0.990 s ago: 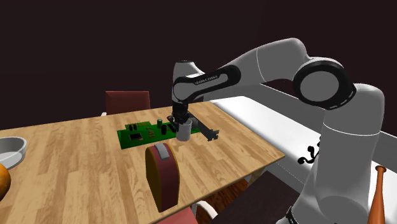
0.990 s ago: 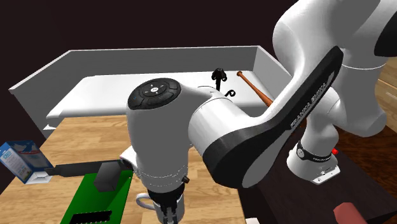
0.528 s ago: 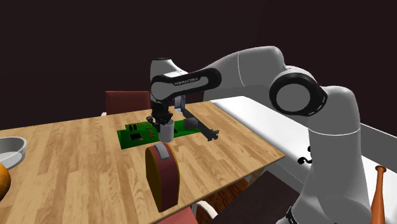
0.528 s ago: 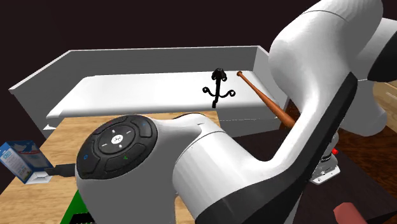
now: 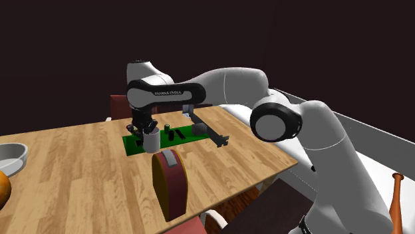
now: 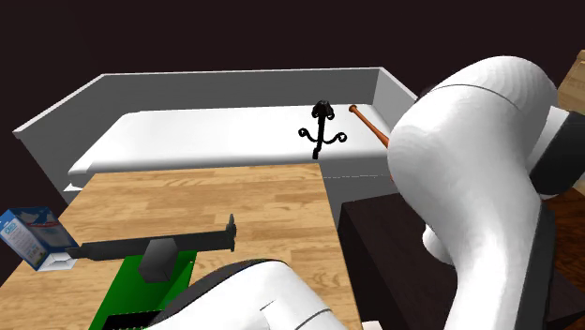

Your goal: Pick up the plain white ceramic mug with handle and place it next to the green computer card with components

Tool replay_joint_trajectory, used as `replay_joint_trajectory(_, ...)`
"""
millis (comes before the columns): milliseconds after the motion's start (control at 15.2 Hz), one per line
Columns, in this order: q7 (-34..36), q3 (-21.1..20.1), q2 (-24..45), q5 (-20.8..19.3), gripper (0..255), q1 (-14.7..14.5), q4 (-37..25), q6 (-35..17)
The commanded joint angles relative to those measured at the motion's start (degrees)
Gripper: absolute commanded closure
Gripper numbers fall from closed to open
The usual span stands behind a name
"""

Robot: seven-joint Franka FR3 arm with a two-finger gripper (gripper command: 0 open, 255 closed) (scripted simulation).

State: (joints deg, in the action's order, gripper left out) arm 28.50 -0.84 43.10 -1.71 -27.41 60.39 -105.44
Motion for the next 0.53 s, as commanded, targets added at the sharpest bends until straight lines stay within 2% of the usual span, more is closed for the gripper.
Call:
replay_joint_trajectory(0, 1.3, -0.1, 9.9, -0.2, 255, -1.5, -17.7, 7.8)
replay_joint_trajectory(462, 1.5, -0.1, 8.8, -0.2, 255, -1.4, -10.3, 1.5)
